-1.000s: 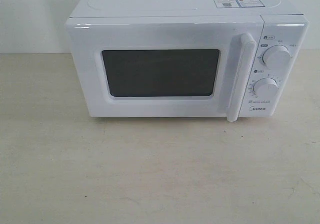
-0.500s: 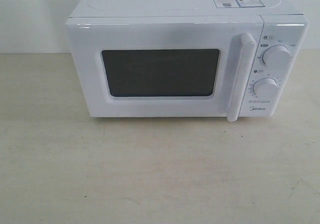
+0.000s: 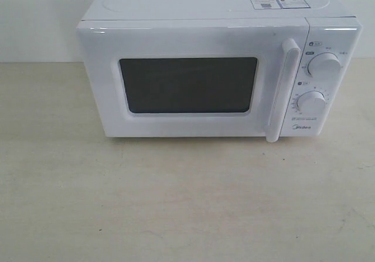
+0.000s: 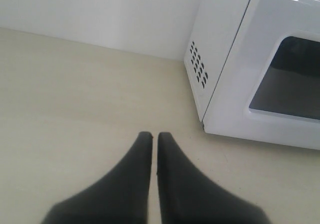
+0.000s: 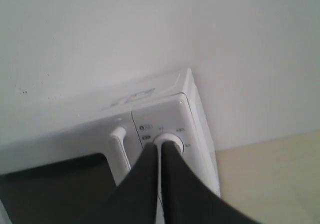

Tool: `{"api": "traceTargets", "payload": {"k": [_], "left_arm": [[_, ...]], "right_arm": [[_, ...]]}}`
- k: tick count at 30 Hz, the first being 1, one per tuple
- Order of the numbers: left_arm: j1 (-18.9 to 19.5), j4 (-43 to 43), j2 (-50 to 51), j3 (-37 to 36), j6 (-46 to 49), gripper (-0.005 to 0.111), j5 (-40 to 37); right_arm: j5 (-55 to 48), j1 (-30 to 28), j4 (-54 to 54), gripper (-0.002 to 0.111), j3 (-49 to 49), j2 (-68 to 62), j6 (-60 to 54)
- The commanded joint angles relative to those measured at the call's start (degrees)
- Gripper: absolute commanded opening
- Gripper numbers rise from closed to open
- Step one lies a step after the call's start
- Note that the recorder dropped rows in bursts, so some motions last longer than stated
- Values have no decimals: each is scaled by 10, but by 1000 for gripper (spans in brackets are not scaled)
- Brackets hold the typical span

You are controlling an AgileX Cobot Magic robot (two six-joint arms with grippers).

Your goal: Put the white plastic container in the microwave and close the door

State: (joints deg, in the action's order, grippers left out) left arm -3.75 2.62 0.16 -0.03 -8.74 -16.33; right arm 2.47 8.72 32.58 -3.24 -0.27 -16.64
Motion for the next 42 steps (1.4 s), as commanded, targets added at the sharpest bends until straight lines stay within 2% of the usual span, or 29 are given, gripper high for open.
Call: {"api": "traceTargets", "payload": {"k": [1, 12, 14, 16, 19, 26, 38, 42], "left_arm": [[1, 6, -2, 0, 0, 4, 0], [1, 6, -2, 0, 2, 4, 0], [1, 6, -2, 0, 2, 4, 0], [1, 6, -2, 0, 2, 4, 0], [1, 6, -2, 0, 2, 4, 0], [1, 6, -2, 0, 2, 4, 0], [1, 6, -2, 0, 2, 4, 0], [1, 6, -2, 0, 2, 4, 0]], "right_arm": [[-7, -2, 1, 0, 30, 3, -19], [-72, -2, -16, 0, 32, 3, -6], [-80, -2, -109, 0, 32, 3, 63], [-87, -2, -257, 0, 32, 3, 197], [-115, -2, -394, 0, 32, 3, 343], [-185, -2, -404, 0, 32, 3, 293], [-235, -3, -407, 0, 32, 3, 291], [-235, -39, -407, 0, 32, 3, 291]]}}
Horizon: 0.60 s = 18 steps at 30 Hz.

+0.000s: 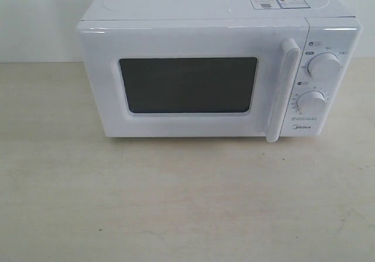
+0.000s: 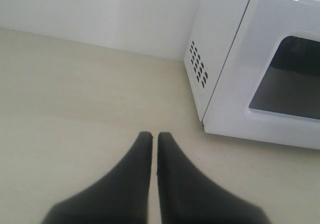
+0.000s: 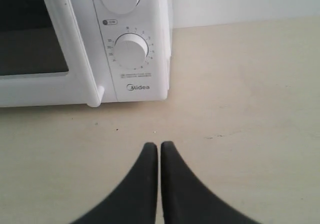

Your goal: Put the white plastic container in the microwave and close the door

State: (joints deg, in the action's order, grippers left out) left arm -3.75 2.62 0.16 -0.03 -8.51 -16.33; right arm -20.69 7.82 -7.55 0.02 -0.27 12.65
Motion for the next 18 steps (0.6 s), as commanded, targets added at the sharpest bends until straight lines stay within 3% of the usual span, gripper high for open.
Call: {"api": "traceTargets", "payload": {"k": [1, 6, 18], "left_arm": [[1, 6, -2, 0, -1, 4, 0], [1, 6, -2, 0, -1, 4, 0], [1, 6, -2, 0, -1, 4, 0]], "right_arm": [[-4, -42, -6, 0, 0, 3, -2], [-5, -76, -5, 0, 0, 3, 3], [-5, -76, -5, 0, 0, 3, 3]]}}
